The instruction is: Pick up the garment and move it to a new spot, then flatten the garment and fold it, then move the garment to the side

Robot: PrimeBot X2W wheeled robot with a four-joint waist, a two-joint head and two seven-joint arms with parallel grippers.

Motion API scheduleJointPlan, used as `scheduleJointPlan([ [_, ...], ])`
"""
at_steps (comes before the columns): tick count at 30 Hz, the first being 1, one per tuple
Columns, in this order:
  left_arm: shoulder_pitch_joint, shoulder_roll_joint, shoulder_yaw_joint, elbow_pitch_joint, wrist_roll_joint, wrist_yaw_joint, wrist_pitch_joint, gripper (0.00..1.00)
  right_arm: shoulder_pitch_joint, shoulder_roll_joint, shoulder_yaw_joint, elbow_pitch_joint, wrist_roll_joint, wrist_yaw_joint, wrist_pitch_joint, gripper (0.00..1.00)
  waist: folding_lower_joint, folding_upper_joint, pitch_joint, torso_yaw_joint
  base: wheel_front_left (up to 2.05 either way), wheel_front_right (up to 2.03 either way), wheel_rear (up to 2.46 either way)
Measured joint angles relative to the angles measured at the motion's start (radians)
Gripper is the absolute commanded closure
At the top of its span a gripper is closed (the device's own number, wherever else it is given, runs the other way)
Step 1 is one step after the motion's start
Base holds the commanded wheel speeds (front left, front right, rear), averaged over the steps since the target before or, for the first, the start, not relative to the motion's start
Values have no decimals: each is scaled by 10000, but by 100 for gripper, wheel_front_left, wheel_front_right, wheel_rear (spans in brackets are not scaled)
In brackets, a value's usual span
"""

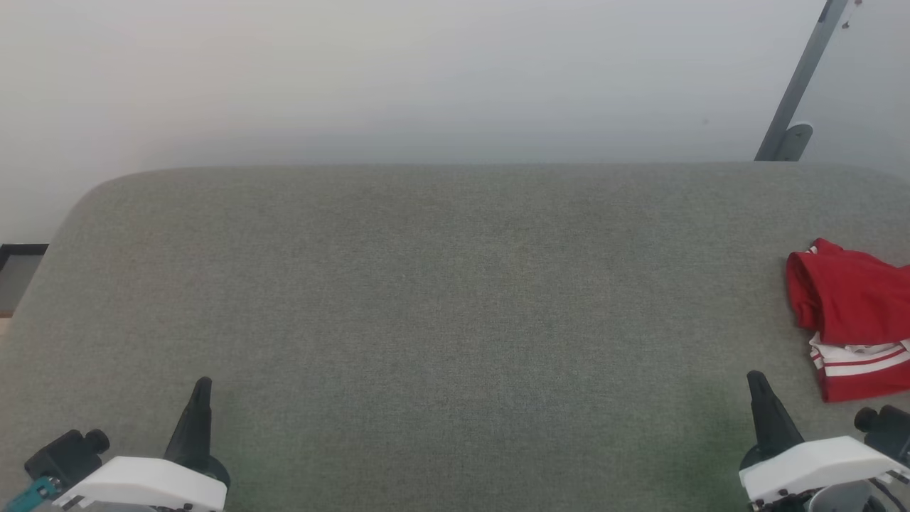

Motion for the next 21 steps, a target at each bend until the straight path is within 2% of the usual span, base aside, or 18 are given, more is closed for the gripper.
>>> scheduleJointPlan([
  [21,-216,-575,295,-197,-1856,0,690,100,-270,142,-33,-142,2585,0,527,100,0,0,49,-40,0,0,0],
])
